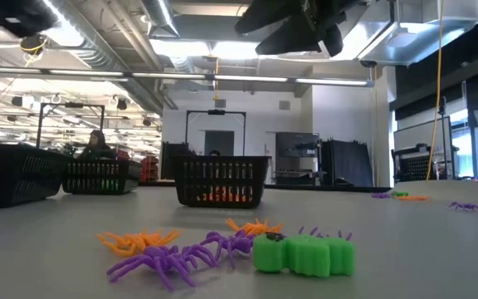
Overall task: Sort Halloween decoration
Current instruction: Put the purple spider toy into the bottom left black basket
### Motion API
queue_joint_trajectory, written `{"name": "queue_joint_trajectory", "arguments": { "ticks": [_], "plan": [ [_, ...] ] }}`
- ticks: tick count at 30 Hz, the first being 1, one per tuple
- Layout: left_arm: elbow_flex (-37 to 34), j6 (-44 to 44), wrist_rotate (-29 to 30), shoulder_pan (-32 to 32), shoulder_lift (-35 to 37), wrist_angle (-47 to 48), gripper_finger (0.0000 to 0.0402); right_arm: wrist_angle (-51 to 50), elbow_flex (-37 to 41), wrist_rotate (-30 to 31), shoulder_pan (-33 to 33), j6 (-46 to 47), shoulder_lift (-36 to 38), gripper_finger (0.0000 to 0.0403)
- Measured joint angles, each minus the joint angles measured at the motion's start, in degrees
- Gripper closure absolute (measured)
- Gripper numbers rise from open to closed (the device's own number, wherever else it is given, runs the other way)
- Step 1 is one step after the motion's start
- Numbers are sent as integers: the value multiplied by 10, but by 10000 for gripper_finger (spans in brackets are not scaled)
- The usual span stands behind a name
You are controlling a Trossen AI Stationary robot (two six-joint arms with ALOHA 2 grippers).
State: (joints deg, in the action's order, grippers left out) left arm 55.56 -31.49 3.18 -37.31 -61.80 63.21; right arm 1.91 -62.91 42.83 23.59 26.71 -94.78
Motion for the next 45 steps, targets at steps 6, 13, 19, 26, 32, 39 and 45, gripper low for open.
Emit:
{"name": "queue_joint_trajectory", "arguments": {
  "ticks": [6, 13, 19, 26, 32, 39, 45],
  "plan": [
    [-11, -104, 31, -127, -84, -60, 255, 11, 0, 0, 0, -1, 0, 157],
    [-10, -113, 45, -219, -218, -186, 255, 10, 0, 0, 0, -2, 0, 157],
    [-11, -134, 47, -237, -312, -192, 255, 10, 0, -1, 0, -2, 0, 157],
    [-11, -132, 49, -234, -352, -192, 255, 10, 0, -2, 0, -2, 0, 157],
    [-11, -132, 58, -234, -354, -207, 255, 10, 0, -2, 0, -2, 0, 157],
    [-10, -155, 88, -234, -372, -211, 255, 10, 0, -15, 0, -2, 0, 157],
    [-9, -162, 63, -233, -386, -210, 257, 10, 0, -15, 0, -2, 0, 157]
  ]
}}
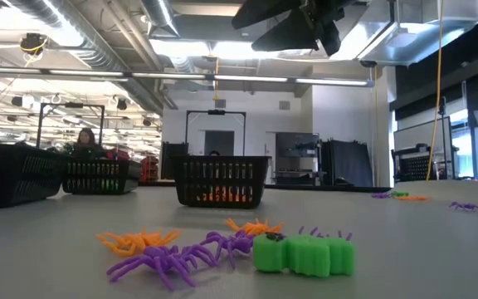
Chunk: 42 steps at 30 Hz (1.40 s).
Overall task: Sort Halloween decoration
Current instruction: Put the purple spider toy into the bottom left black basket
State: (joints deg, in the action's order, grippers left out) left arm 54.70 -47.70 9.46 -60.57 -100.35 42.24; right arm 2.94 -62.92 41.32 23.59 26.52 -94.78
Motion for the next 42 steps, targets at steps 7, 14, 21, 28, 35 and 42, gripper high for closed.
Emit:
{"name": "queue_joint_trajectory", "arguments": {
  "ticks": [7, 14, 21, 28, 35, 42],
  "plan": [
    [8, 2, -9, 2, 0, 2, 315, 0, 0, 0, 0, 0, 0, 157],
    [49, 47, -26, 11, -4, 35, 395, 0, 0, 0, 0, 0, 0, 157],
    [142, 87, 18, 30, -3, 189, 401, 0, 0, 0, 0, 0, 0, 157],
    [179, 135, 179, 36, 41, 279, 401, 0, 0, 0, 0, 0, 0, 157],
    [21, 107, 201, 82, 234, 176, 401, 0, 0, 0, 0, 0, 0, 157],
    [-98, 65, 184, 135, 380, 76, 381, 0, 0, 0, 0, -2, 0, 157]
  ]
}}
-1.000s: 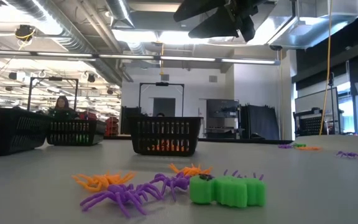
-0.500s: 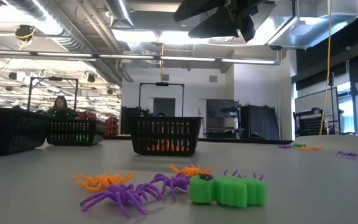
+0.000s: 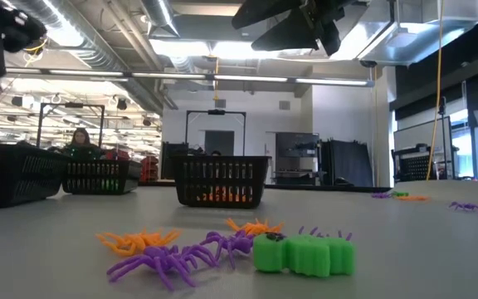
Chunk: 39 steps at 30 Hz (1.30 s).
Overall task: Sort Halloween decoration
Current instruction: Put the purple spider toy into the bottom left black basket
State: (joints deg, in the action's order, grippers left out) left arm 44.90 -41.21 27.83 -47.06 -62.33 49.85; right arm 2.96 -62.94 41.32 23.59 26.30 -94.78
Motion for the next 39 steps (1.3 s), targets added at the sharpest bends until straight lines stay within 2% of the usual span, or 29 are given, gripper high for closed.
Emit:
{"name": "queue_joint_trajectory", "arguments": {
  "ticks": [6, 11, 17, 25, 32, 39],
  "plan": [
    [-14, 9, -11, 21, 12, 4, 317, 0, 0, 1, 0, 0, 0, 157],
    [19, 16, -50, 22, 12, 0, 281, 0, 0, 1, 0, 0, 0, 157],
    [33, 24, -66, -38, 3, -68, 285, 0, 0, 0, 0, 0, 0, 157],
    [33, -84, -103, -109, -106, -71, 288, 0, 0, -5, 0, 0, 0, 157],
    [33, -123, -151, -129, -216, -72, 288, 2, 0, -5, 0, 0, 0, 157],
    [33, -124, -150, -123, -277, -66, 288, 2, 0, -5, 0, 0, 0, 157]
  ]
}}
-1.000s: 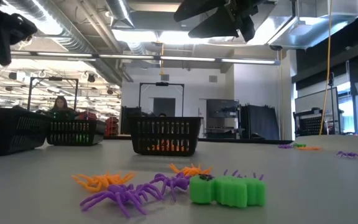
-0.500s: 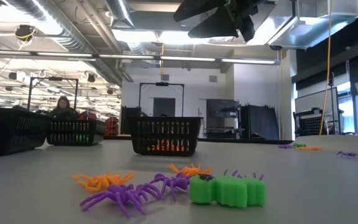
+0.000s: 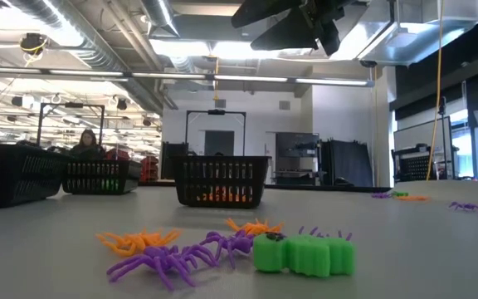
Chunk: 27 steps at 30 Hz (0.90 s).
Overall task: Sort Halloween decoration
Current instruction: Put the purple spider toy into the bottom left black basket
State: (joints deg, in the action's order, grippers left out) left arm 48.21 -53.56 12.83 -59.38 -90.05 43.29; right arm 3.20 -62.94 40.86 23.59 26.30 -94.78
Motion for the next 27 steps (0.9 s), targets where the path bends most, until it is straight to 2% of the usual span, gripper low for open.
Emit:
{"name": "queue_joint_trajectory", "arguments": {
  "ticks": [10, 23, 27],
  "plan": [
    [0, 1, -4, 31, -12, 25, 288, 0, 0, 0, 0, 0, 0, 157],
    [2, 17, -46, 47, -49, 15, 289, -1, 0, 0, 0, 0, 0, 157],
    [2, 17, -54, 46, -49, 12, 311, -1, 0, 0, 0, 0, 0, 157]
  ]
}}
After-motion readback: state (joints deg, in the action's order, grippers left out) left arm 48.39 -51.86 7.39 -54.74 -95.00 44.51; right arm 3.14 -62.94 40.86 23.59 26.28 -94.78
